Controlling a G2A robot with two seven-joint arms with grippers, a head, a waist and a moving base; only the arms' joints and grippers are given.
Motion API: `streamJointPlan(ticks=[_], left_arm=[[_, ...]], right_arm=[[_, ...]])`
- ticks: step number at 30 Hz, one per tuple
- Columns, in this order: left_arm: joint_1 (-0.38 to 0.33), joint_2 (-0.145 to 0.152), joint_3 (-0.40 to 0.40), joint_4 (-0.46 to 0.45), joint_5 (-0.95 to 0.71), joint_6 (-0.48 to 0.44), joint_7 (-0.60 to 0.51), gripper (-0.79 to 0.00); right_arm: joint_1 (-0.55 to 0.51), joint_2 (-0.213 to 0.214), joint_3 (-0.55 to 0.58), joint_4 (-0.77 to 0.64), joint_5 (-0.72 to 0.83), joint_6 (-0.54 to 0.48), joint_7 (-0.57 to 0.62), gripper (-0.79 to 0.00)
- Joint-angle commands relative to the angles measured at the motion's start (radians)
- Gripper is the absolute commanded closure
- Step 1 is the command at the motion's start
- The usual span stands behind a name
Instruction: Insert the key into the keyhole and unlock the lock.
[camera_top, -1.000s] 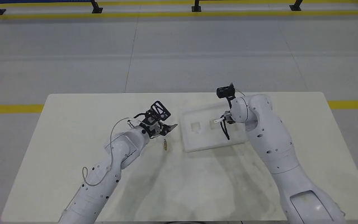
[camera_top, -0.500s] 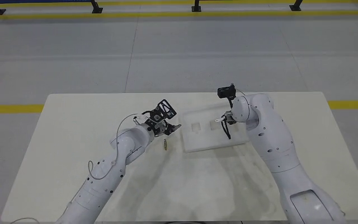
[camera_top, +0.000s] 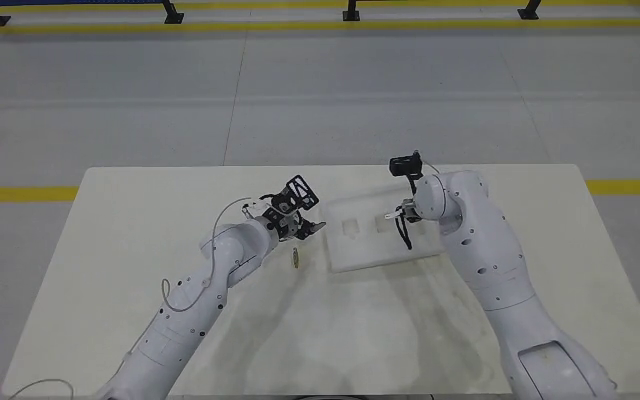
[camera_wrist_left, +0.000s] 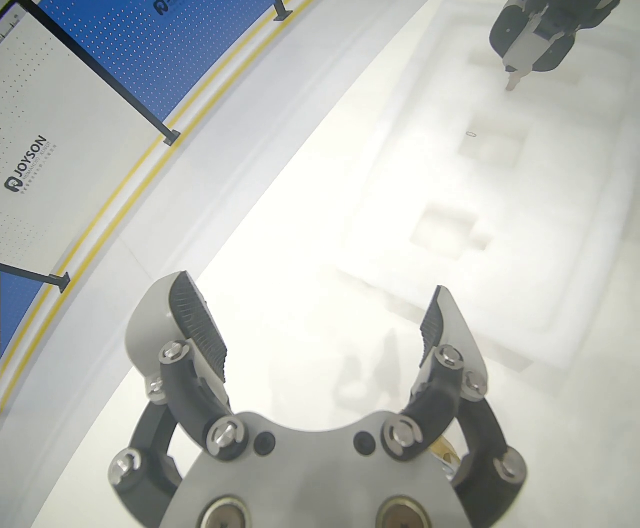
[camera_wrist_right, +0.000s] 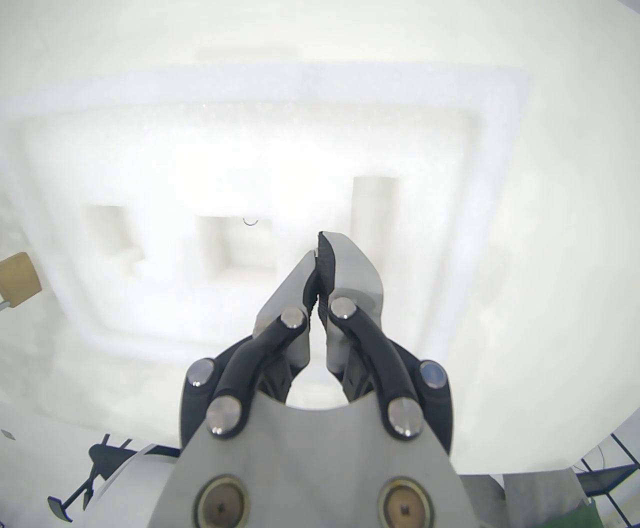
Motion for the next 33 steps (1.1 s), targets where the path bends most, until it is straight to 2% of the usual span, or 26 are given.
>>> streamJointPlan(ticks=[1,12,33], left_arm=[[-0.019,-0.004,0.012,0.017,-0.01,-0.003,-0.007,-0.785],[-0.074,-0.021,0.054,0.072,-0.074,-0.015,-0.055,-0.785],[-0.079,-0.03,0.068,0.099,-0.157,-0.007,-0.176,-0.785]], right_arm=[[0.007,-0.002,-0.011,0.005,-0.019,0.009,0.006,0.0],[0.036,-0.017,-0.06,0.025,-0.055,0.035,0.051,0.0],[0.069,-0.044,-0.061,0.088,-0.102,0.049,0.078,0.0]])
